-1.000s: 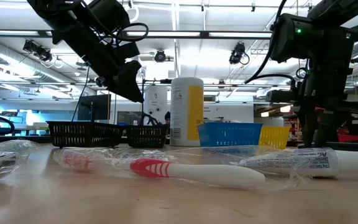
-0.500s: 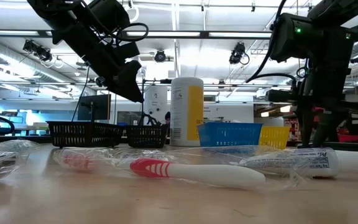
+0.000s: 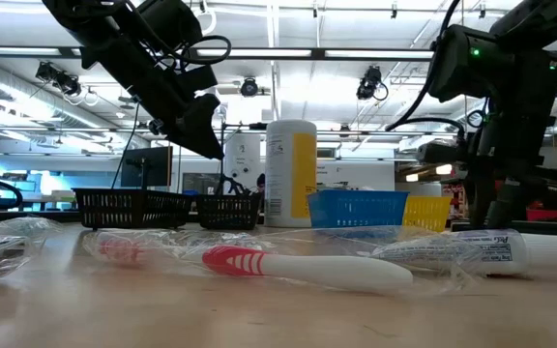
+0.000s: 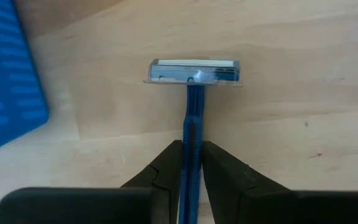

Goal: Pick & Place Travel size toiletries
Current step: Put the blue razor into the right black bin

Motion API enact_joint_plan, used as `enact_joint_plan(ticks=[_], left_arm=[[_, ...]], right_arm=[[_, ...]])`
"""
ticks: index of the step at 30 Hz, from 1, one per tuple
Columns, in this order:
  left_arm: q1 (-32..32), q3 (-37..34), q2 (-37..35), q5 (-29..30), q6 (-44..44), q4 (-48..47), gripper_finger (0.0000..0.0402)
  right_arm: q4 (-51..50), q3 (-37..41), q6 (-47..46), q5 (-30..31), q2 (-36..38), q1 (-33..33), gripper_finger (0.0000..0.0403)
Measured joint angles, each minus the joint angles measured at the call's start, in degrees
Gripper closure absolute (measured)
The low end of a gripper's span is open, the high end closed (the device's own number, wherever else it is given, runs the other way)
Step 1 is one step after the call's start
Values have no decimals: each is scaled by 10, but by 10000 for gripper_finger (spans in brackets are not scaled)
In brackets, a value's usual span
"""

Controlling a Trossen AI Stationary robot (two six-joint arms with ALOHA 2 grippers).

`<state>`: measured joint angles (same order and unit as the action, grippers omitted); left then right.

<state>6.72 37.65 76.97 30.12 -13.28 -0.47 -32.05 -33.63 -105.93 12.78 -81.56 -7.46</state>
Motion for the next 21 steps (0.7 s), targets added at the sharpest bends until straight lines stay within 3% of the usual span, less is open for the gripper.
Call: enact_joint_plan(ticks=[21], left_arm=[[0, 0, 0, 0, 0, 0, 228]], right_arm=[[-6, 5, 151, 26, 28, -11, 357]])
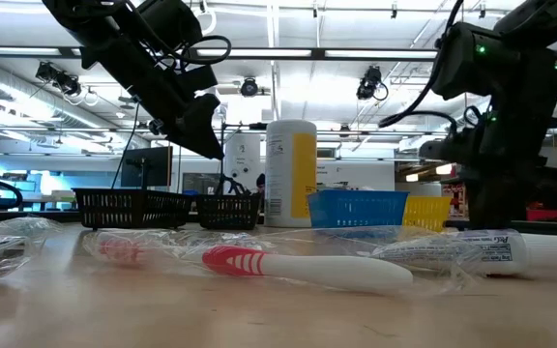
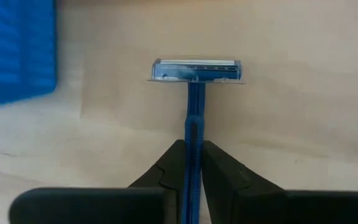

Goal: Pick & Place Travel size toiletries
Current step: Put the blue razor into the right black bin

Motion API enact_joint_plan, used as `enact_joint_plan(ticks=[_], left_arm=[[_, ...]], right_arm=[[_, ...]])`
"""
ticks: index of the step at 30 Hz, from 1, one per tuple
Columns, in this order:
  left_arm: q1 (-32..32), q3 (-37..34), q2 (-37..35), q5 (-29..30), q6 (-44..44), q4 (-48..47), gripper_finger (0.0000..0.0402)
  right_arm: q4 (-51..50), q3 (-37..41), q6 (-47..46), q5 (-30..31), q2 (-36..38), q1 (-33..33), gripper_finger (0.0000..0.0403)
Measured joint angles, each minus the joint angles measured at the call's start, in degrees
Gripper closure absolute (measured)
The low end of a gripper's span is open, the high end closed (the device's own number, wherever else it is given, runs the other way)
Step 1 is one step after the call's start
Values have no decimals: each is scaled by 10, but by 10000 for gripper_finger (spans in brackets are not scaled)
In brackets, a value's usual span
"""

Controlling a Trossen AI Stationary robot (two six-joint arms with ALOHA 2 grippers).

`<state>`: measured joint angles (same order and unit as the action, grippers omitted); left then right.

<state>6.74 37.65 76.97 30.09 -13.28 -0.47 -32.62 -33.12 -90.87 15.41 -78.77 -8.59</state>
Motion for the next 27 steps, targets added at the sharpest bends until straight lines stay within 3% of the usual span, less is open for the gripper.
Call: enact_joint_plan(ticks=[6, 10, 16, 21, 27], left_arm=[[0, 0, 0, -23, 0, 0, 228], [0, 0, 0, -54, -1, 1, 228], [0, 0, 0, -126, -25, 14, 228], [-1, 0, 0, -193, -19, 41, 228], [-28, 0, 0, -235, 26, 107, 228]], right_arm=[[-2, -1, 33, 38, 61, -19, 357], [16, -1, 80, 118, 98, -36, 357], [203, -2, 309, 274, 120, -47, 357], [414, -2, 534, 275, 103, -41, 357], [567, -3, 659, 234, 57, -24, 357]])
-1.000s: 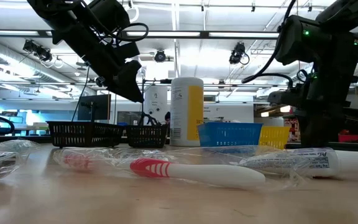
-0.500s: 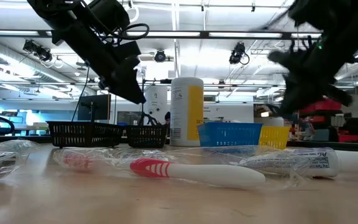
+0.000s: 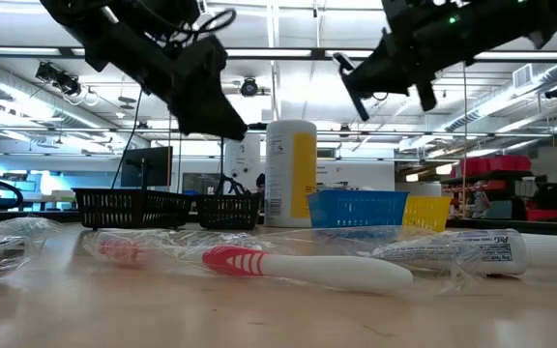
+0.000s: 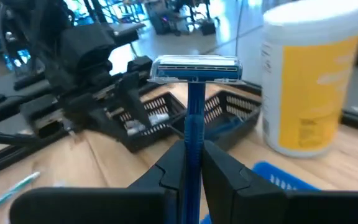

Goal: Pick & Place Travel size toiletries
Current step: Put the blue razor into the right black bin

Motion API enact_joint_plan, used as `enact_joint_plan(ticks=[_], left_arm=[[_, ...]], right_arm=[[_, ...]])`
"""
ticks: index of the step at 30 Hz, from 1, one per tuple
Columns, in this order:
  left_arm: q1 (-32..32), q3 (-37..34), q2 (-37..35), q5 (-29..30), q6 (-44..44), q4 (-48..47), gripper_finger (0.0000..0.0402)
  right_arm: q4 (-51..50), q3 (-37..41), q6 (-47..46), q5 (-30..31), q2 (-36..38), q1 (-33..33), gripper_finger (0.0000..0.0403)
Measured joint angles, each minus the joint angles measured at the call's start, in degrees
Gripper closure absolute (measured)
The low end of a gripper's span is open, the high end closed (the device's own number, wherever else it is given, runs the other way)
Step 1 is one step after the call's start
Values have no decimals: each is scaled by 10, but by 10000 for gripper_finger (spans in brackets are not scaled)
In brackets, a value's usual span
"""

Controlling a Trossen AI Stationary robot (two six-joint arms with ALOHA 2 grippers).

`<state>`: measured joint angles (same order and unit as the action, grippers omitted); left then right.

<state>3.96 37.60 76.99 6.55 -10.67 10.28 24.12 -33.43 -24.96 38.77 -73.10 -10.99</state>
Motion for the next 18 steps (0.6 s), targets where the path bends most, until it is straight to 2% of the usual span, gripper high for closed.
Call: enact_joint_plan(ticks=[4, 8, 11, 18], left_arm=[[-27, 0, 0, -4, 11, 54, 228], [-47, 0, 0, -1, 12, 90, 228], [-56, 0, 0, 0, 13, 105, 228], [-60, 0, 0, 3, 13, 104, 228]], right_arm=[[70, 0, 30, -43, -40, 26, 357], [168, 0, 61, -130, -83, 56, 357], [249, 0, 85, -196, -120, 74, 357], [400, -6, 139, -295, -203, 93, 357]])
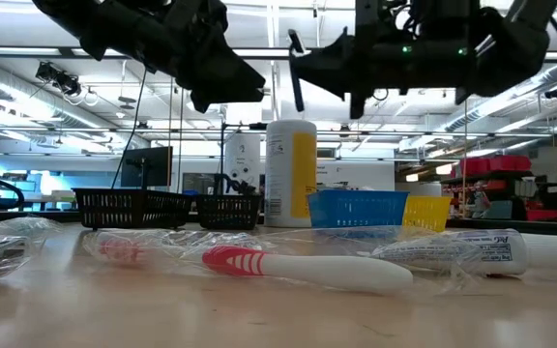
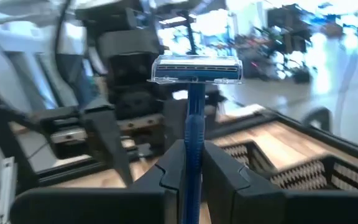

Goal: Pick & Place Travel size toiletries
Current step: Put the blue razor into the right black bin

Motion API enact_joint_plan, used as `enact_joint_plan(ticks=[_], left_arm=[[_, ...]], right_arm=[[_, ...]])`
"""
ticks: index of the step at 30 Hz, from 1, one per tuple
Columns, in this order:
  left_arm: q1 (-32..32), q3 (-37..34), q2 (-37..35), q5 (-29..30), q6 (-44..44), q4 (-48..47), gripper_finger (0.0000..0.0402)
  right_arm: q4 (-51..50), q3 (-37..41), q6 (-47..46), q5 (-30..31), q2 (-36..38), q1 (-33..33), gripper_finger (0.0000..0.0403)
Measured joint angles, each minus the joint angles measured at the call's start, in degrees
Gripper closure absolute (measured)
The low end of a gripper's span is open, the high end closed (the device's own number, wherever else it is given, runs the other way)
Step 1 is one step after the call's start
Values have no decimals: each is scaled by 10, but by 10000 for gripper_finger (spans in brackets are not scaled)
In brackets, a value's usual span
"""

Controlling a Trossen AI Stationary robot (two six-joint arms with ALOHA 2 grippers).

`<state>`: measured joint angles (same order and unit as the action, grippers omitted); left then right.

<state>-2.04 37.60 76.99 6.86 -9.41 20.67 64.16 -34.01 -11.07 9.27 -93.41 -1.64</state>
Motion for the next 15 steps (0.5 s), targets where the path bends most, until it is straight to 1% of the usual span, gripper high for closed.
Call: enact_joint_plan(ticks=[4, 10, 15], left_arm=[[0, 0, 0, 12, 0, 0, 228], [0, 0, 0, 15, 2, -1, 228], [0, 0, 0, 16, 10, -2, 228]], right_arm=[[1, -43, 25, -38, -31, 1, 357], [-35, -103, 36, -33, -65, 1, 357], [-52, -112, 35, -38, -72, 1, 357]])
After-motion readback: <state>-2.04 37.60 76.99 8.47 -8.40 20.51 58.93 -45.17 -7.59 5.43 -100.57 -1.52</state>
